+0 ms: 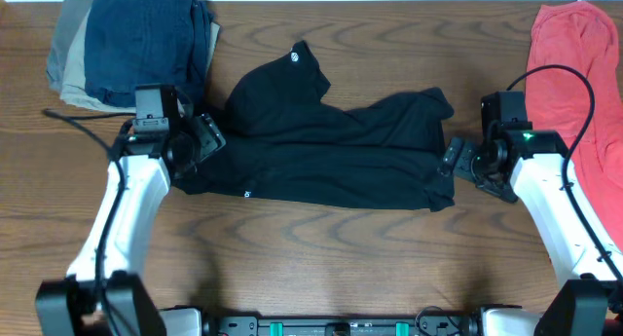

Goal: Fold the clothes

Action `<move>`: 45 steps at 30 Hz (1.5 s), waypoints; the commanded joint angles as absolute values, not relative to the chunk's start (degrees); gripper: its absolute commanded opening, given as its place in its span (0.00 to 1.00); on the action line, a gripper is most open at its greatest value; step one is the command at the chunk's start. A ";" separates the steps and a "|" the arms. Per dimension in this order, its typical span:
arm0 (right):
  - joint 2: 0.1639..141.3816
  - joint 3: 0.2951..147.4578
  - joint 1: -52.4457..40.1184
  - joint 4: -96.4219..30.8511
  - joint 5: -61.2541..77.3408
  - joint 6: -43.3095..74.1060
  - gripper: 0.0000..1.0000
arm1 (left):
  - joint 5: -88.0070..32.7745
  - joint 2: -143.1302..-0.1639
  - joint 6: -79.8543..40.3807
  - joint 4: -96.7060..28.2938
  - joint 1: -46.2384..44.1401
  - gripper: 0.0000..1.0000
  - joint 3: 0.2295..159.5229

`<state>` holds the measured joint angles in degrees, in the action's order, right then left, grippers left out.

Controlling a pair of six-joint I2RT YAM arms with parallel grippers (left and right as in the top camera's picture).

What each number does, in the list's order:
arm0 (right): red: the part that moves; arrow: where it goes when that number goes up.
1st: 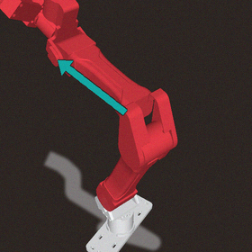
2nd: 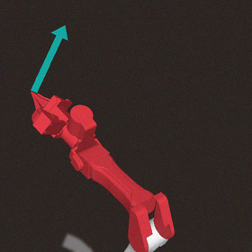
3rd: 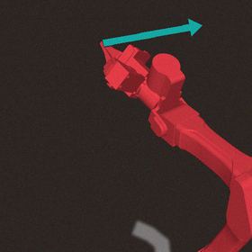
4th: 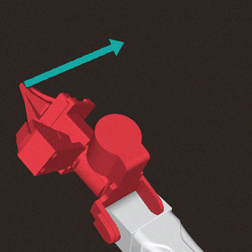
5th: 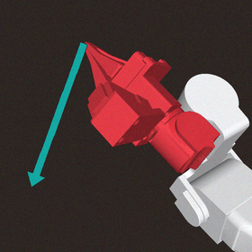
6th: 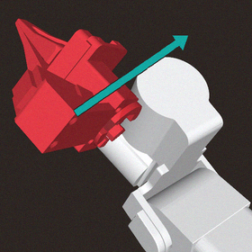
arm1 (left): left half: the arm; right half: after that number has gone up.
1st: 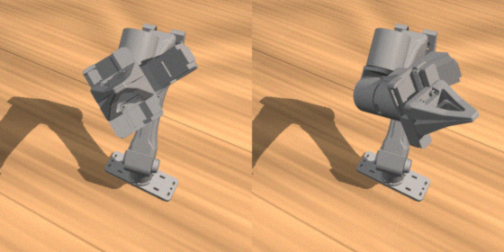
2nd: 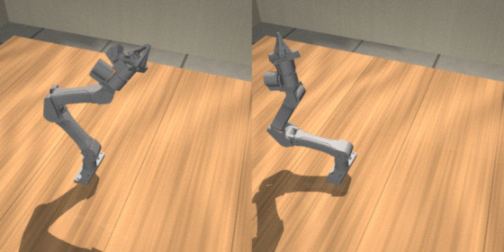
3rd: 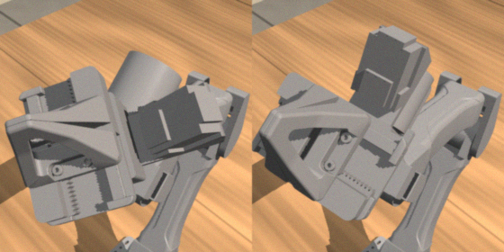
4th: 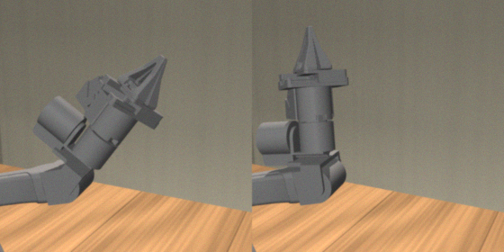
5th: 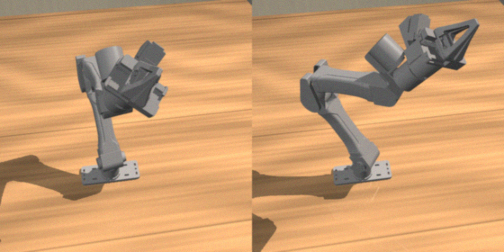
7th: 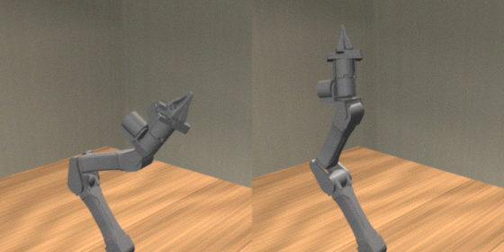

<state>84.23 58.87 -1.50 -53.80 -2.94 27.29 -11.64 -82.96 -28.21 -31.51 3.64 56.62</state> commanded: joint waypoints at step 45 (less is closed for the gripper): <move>88.62 39.27 -10.98 -24.82 6.31 28.99 0.02 | -2.31 -95.61 -28.88 -36.84 -6.66 0.06 52.82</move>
<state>86.19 39.77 -10.46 -25.21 9.37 26.61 -7.22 -94.72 -26.13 -37.01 -6.61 52.84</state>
